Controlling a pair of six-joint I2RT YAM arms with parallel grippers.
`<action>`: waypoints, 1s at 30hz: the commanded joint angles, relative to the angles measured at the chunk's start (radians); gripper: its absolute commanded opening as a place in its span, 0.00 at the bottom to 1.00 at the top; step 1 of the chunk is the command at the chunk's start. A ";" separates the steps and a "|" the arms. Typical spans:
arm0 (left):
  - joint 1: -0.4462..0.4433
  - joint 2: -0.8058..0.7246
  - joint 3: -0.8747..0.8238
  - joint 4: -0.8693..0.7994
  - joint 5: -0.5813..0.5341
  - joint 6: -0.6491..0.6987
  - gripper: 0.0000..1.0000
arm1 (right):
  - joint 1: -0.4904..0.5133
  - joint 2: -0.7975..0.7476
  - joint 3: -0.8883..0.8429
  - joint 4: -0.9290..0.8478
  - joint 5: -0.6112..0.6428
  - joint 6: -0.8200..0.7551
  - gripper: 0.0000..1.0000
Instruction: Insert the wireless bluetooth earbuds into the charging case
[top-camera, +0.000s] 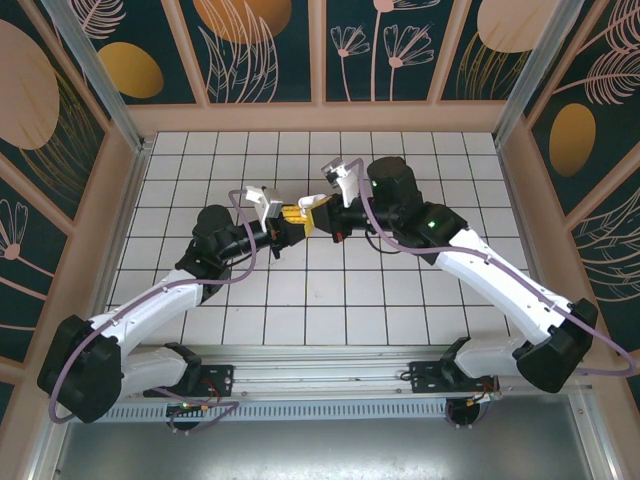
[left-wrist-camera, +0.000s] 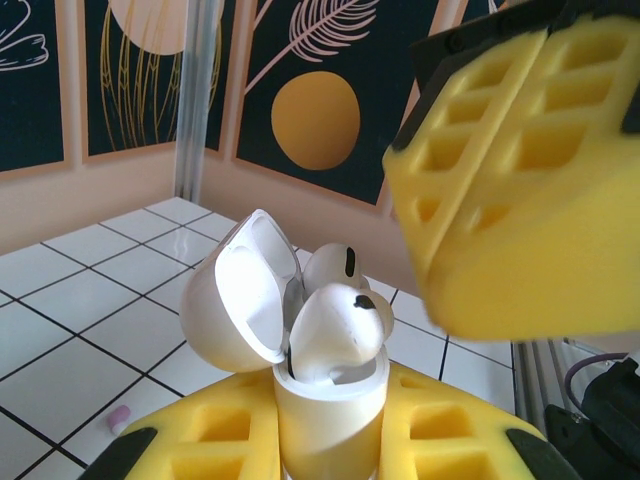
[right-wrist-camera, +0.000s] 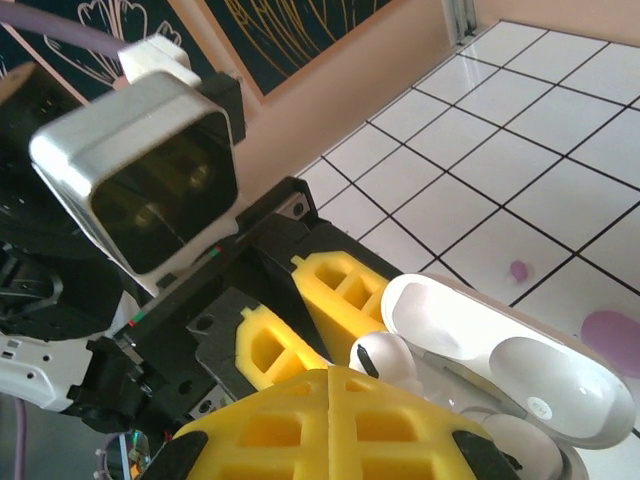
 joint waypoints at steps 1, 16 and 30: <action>-0.001 0.009 0.034 0.016 0.029 -0.006 0.00 | 0.007 0.015 0.020 -0.025 0.009 -0.030 0.00; -0.001 0.013 0.033 0.014 0.039 -0.009 0.00 | -0.007 0.017 0.019 -0.037 0.096 -0.031 0.00; -0.001 0.006 0.033 0.001 0.036 -0.001 0.00 | -0.015 -0.001 0.011 -0.068 0.052 -0.056 0.00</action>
